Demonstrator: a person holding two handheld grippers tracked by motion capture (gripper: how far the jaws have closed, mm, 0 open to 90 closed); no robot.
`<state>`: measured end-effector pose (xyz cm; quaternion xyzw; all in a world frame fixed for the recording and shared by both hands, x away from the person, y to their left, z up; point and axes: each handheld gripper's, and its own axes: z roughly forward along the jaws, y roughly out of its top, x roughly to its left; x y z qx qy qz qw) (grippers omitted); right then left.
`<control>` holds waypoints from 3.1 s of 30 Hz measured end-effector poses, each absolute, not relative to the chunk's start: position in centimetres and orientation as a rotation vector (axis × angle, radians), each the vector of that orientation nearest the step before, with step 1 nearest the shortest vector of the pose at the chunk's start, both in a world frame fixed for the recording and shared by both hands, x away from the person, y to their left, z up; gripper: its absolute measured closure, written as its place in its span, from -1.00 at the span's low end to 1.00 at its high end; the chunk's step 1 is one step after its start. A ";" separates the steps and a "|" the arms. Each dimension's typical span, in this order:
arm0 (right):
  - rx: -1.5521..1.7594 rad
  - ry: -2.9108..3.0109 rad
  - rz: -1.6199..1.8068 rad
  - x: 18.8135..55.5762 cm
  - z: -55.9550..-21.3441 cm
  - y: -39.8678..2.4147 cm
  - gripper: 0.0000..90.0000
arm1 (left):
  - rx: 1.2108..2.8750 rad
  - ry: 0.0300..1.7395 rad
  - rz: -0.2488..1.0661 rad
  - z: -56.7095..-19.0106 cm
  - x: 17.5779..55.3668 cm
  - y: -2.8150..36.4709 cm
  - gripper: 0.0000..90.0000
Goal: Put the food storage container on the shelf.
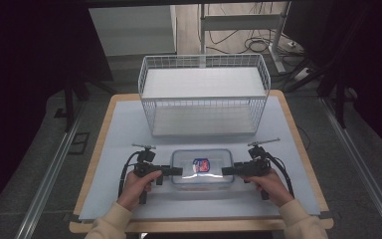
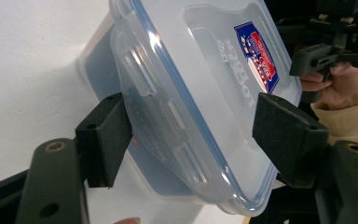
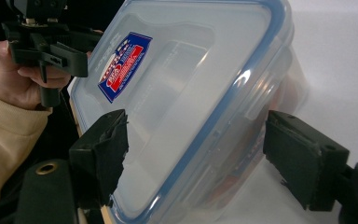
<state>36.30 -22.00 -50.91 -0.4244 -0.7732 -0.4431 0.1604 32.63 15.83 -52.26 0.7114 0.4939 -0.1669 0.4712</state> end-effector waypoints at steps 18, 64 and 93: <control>-1.223 -2.147 -1.286 36.0 -50.2 -23.3 -0.02 | 1.711 1.174 -0.390 -52.0 31.7 16.6 -0.12; -1.277 -2.082 -1.382 33.6 -49.5 -24.1 0.22 | 1.681 1.154 -0.261 -50.4 29.1 16.2 0.11; -1.268 -2.126 -1.432 34.0 -48.0 -24.4 0.22 | 1.686 1.139 -0.216 -49.0 29.7 15.6 0.11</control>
